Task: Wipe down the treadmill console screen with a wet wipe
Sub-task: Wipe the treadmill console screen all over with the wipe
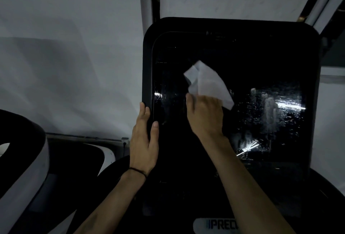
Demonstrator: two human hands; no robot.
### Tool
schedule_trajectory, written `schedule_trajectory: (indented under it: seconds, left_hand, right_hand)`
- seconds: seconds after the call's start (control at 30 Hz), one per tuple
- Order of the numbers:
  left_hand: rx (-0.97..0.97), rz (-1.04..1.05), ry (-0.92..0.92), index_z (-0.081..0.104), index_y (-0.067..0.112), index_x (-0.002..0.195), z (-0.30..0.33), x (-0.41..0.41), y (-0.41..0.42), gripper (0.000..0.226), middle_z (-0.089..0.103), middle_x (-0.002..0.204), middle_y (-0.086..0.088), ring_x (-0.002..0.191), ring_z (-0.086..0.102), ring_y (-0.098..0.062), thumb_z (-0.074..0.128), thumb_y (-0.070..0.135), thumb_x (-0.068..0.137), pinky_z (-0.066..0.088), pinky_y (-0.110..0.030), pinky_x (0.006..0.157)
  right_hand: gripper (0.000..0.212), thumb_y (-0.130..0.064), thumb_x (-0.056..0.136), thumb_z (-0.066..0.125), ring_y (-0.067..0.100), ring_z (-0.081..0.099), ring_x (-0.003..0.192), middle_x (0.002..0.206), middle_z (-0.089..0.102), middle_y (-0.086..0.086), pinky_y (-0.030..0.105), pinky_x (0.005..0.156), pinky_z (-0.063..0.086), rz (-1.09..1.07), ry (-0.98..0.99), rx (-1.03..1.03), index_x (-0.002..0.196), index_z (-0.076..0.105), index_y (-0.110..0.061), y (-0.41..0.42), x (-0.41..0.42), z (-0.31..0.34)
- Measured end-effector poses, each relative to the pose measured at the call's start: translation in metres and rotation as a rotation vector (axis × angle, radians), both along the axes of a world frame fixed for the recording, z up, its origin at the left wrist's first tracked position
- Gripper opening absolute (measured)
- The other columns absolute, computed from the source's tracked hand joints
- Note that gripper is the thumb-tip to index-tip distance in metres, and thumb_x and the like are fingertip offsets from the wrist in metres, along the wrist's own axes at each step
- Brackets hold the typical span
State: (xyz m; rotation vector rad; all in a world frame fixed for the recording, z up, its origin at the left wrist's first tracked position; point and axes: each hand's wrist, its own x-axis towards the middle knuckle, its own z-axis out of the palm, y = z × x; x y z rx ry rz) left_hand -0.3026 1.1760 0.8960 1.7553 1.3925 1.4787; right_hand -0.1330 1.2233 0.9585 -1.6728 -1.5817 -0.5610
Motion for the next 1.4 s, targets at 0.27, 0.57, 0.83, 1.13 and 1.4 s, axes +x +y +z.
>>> schedule_trajectory:
  seconds: [0.27, 0.57, 0.83, 1.13, 1.4]
  left_hand:
    - [-0.012, -0.003, 0.007, 0.017, 0.047, 0.158, -0.003, -0.002, 0.001, 0.055, 0.017, 0.168, 0.028, 0.150, 0.024, 0.009, 0.032, 0.052, 0.105, 0.025, -0.028, 0.123]
    - [-0.015, 0.018, 0.033, 0.023, 0.030, 0.162, -0.006, 0.002, 0.005, 0.064, 0.012, 0.170, 0.026, 0.154, 0.020, 0.004, 0.030, 0.055, 0.104, 0.025, -0.032, 0.125]
    - [-0.002, 0.026, 0.062, 0.023, 0.024, 0.164, -0.009, 0.001, 0.006, 0.066, 0.011, 0.171, 0.022, 0.155, 0.017, 0.004, 0.030, 0.053, 0.105, 0.024, -0.033, 0.126]
    - [-0.014, 0.030, 0.052, 0.021, 0.027, 0.163, -0.005, 0.003, 0.003, 0.068, 0.011, 0.170, 0.025, 0.154, 0.018, 0.007, 0.029, 0.057, 0.103, 0.025, -0.032, 0.125]
    - [-0.016, 0.036, 0.059, 0.022, 0.026, 0.164, -0.004, 0.003, 0.004, 0.069, 0.010, 0.170, 0.025, 0.154, 0.017, 0.006, 0.028, 0.057, 0.102, 0.024, -0.029, 0.124]
  right_hand:
    - [0.054, -0.037, 0.101, 0.052, 0.036, 0.061, 0.053, 0.057, 0.062, 0.020, 0.038, 0.053, 0.049, 0.029, -0.013, -0.016, 0.059, 0.061, -0.004, 0.005, 0.013, 0.009]
    - [0.059, -0.041, 0.101, 0.043, 0.034, 0.061, 0.051, 0.055, 0.062, 0.019, 0.034, 0.051, 0.046, -0.021, -0.064, -0.017, 0.059, 0.063, -0.005, 0.001, 0.001, 0.004]
    - [0.057, -0.045, 0.103, 0.038, 0.030, 0.063, 0.063, 0.066, 0.065, 0.014, 0.034, 0.062, 0.046, 0.020, -0.034, -0.105, 0.071, 0.064, -0.006, -0.022, -0.003, -0.028]
    - [0.053, -0.047, 0.103, 0.037, 0.031, 0.066, 0.097, 0.104, 0.071, 0.015, 0.038, 0.082, 0.054, 0.095, 0.023, -0.147, 0.122, 0.065, -0.007, -0.041, -0.010, -0.041]
    - [0.048, -0.043, 0.100, 0.045, 0.034, 0.068, 0.094, 0.102, 0.073, 0.019, 0.038, 0.085, 0.053, 0.016, -0.075, -0.189, 0.120, 0.067, -0.005, -0.065, -0.008, -0.064]
